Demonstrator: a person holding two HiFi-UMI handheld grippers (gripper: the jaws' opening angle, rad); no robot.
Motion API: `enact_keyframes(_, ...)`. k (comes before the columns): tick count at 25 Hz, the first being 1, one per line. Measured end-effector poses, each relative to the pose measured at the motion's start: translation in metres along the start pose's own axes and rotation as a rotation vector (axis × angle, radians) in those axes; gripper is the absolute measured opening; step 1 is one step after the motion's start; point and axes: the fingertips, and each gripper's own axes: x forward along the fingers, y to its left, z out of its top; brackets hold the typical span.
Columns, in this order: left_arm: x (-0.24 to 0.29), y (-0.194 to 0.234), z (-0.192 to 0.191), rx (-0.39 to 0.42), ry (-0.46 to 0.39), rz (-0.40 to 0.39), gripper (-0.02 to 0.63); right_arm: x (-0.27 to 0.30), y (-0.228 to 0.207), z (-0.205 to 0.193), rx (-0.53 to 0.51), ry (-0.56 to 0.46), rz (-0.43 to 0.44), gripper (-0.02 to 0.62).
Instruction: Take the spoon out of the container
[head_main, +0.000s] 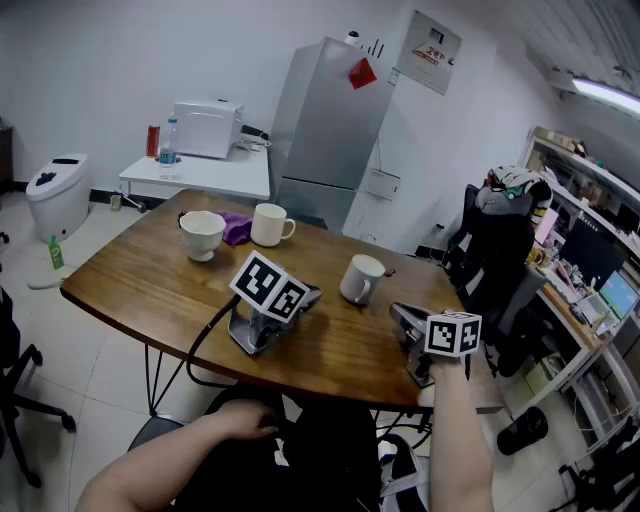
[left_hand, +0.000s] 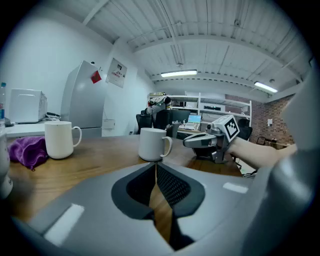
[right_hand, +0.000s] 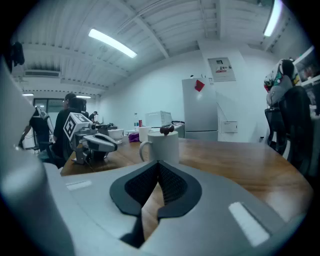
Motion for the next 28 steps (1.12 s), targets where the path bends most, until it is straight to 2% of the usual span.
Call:
enact_keyframes(5,0.002,0.0,0.004,0.018,0.006,-0.007,0.011,0.005,-0.001,0.021,-0.148,-0.007,-0.054,0.019)
enact_keyframes(11,0.001,0.0,0.003,0.019,0.007,-0.008,0.011,0.008,-0.003,0.051,-0.417,0.052,-0.176,0.055)
enact_keyframes(15,0.002,0.001,0.004,0.018,0.007,-0.008,0.011,0.014,-0.002,0.058,-0.641,0.136,-0.254,0.091)
enact_keyframes(20,0.002,0.0,0.004,0.018,0.006,-0.008,0.011,0.022,-0.008,0.051,-0.978,0.306,-0.358,0.149)
enact_keyframes(25,0.001,0.0,0.004,0.02,0.006,-0.008,0.011,0.028,-0.014,0.054,-1.203,0.38,-0.428,0.153)
enact_keyframes(28,0.001,0.0,0.004,0.02,0.006,-0.008,0.011,0.034,-0.014,0.05,-1.388,0.449,-0.464,0.153)
